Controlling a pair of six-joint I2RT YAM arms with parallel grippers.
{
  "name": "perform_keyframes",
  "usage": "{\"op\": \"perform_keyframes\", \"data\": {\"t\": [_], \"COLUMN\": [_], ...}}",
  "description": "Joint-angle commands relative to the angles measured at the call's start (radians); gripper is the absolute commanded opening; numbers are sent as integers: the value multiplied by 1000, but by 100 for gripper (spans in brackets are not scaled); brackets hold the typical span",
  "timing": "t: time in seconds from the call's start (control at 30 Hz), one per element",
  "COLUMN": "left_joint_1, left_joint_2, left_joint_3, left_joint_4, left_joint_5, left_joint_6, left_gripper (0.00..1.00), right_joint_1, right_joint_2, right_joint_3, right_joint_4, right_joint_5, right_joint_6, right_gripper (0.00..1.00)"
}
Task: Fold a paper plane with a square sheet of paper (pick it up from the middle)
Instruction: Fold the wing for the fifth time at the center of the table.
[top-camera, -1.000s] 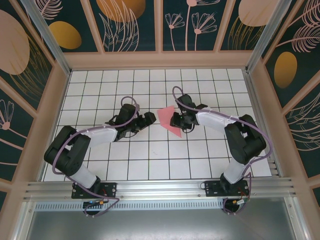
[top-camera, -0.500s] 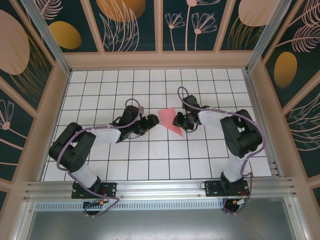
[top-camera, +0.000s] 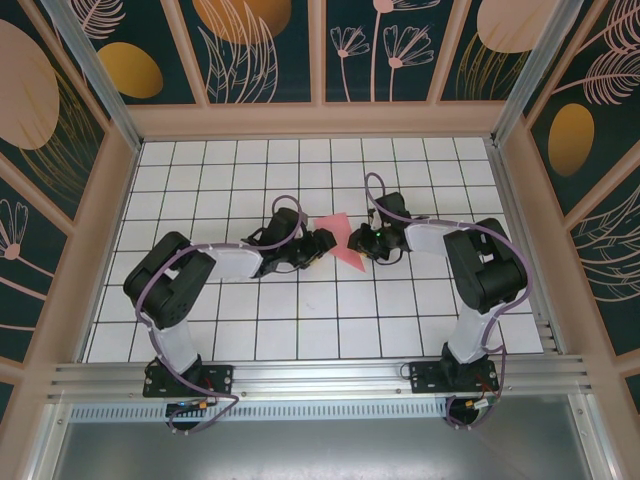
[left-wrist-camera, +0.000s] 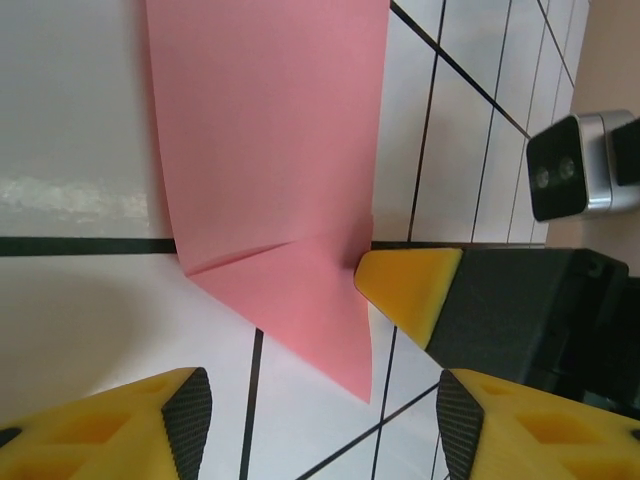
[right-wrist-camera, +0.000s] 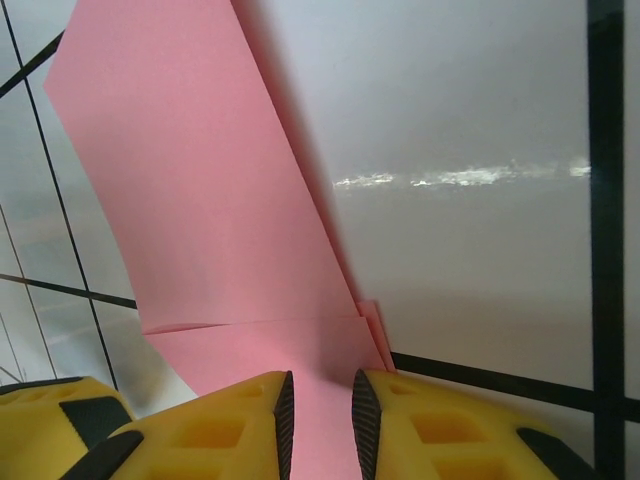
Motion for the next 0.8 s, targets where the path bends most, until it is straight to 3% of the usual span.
{"op": "perform_keyframes", "data": {"t": [0.0, 0.27, 0.77], "left_joint_1": [-5, -8, -11], "left_joint_2": [34, 84, 128], "left_joint_3": [44, 131, 187], "left_joint_4": [-49, -135, -138], "left_joint_5": [-30, -67, -33], "left_joint_6": [-36, -50, -51], "left_gripper": [64, 70, 69], "right_joint_1": [-9, -15, -27], "right_joint_2": [35, 37, 46], "right_joint_3": [-50, -62, -84], "right_joint_4": [-56, -41, -25], "right_joint_5": [24, 6, -20], "right_joint_6": [-28, -34, -47], "right_gripper": [27, 27, 26]}}
